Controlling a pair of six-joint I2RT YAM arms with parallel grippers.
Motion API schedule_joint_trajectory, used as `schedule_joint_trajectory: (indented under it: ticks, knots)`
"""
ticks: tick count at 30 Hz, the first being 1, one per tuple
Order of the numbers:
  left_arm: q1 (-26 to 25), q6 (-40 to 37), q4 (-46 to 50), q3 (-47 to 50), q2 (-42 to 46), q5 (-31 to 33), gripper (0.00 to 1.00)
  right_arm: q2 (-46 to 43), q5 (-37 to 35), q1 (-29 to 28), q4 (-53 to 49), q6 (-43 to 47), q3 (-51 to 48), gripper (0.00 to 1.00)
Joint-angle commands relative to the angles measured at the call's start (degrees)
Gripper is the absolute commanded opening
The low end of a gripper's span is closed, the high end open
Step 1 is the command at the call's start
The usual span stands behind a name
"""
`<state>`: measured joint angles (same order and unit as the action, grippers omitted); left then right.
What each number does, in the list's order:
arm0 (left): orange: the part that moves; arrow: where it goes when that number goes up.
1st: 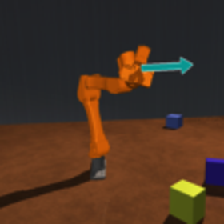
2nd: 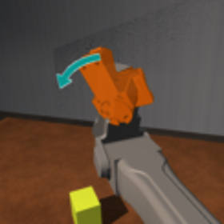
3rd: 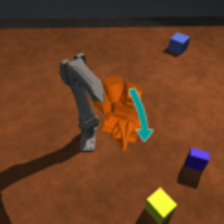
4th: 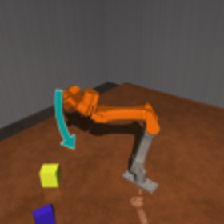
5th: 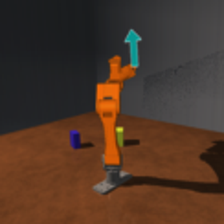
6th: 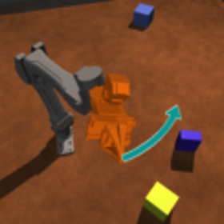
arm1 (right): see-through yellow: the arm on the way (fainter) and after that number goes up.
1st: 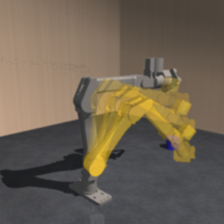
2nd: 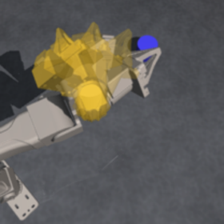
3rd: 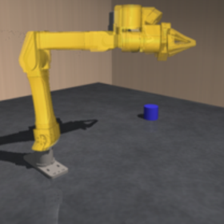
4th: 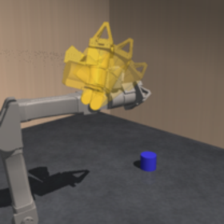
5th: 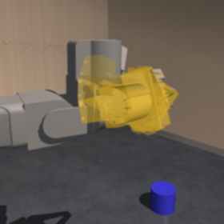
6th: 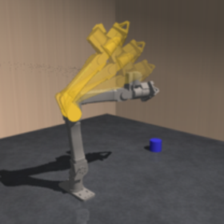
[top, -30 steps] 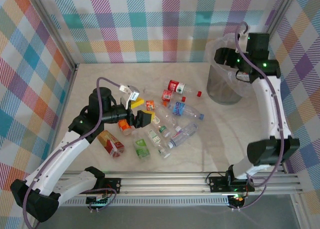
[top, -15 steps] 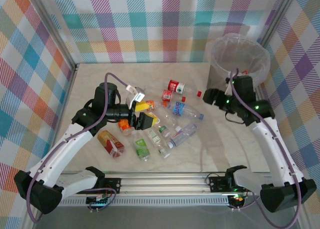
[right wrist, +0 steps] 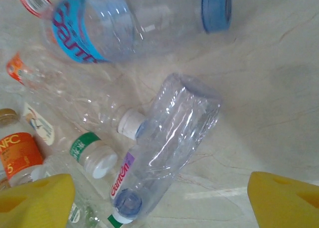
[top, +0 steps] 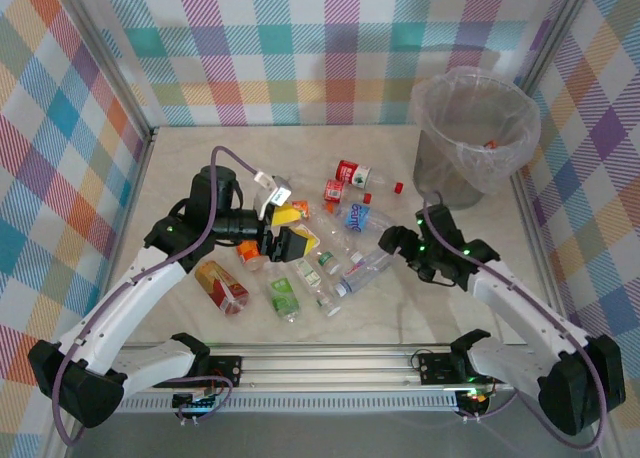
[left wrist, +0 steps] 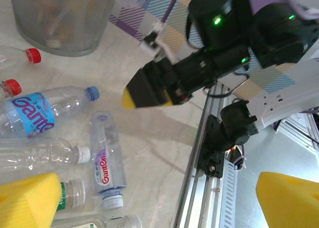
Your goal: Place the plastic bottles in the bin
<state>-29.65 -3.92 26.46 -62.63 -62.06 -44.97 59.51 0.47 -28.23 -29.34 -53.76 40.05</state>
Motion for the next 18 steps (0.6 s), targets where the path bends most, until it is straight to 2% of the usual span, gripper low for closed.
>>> schedule_joint_trajectory:
  ticks: [1,8,18]
  knots:
    - [-1.2,0.2,-0.9,-0.7,-0.4,-0.5,1.0,2.9,-0.6,-2.5,8.9,-7.2,-3.3,0.9]
    - [-1.5,0.1,-0.5,-0.8,-0.4,-0.1,1.0,9.7,-2.3,-5.8,15.4,-10.7,-4.8,0.9]
    - [-1.5,-0.2,-0.3,-0.9,-0.4,0.2,1.0,17.9,-4.7,-7.7,21.7,-14.2,-5.2,0.81]
